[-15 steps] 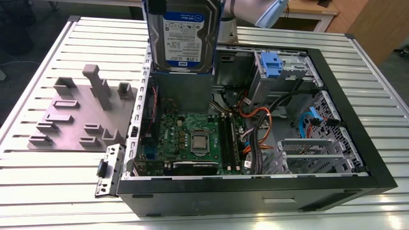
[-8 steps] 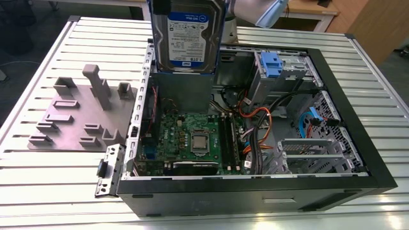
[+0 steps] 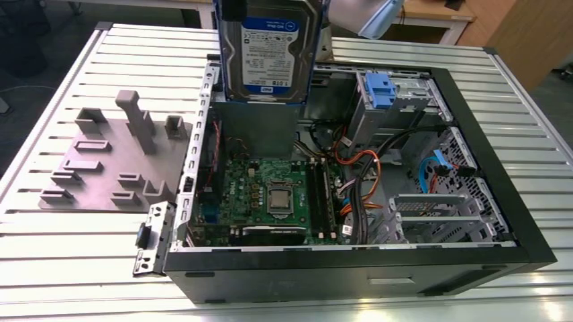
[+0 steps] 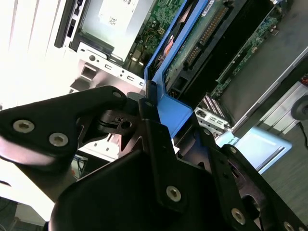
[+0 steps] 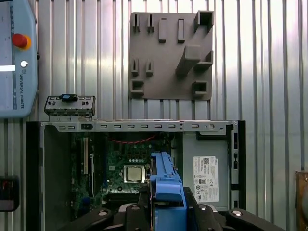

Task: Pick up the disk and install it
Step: 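Pick up the disk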

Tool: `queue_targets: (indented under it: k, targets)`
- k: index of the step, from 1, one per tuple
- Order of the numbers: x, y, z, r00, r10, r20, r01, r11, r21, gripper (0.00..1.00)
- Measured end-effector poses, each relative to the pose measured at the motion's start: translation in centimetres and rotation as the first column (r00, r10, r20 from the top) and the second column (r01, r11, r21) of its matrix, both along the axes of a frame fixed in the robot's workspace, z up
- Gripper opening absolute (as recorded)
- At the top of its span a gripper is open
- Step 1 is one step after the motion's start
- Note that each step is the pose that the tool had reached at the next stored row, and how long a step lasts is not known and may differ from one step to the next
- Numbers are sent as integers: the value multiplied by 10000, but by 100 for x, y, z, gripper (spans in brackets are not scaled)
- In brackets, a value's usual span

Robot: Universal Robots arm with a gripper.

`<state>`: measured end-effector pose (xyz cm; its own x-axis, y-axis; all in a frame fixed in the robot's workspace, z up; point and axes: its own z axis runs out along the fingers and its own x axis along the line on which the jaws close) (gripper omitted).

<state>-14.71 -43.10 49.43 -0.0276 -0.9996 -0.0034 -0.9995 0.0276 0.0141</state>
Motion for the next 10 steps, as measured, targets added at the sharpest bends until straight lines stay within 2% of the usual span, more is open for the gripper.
queue_targets:
  k: [10]
  targets:
    - [117,0,0,10000,0,0,0,10000,-1,36]
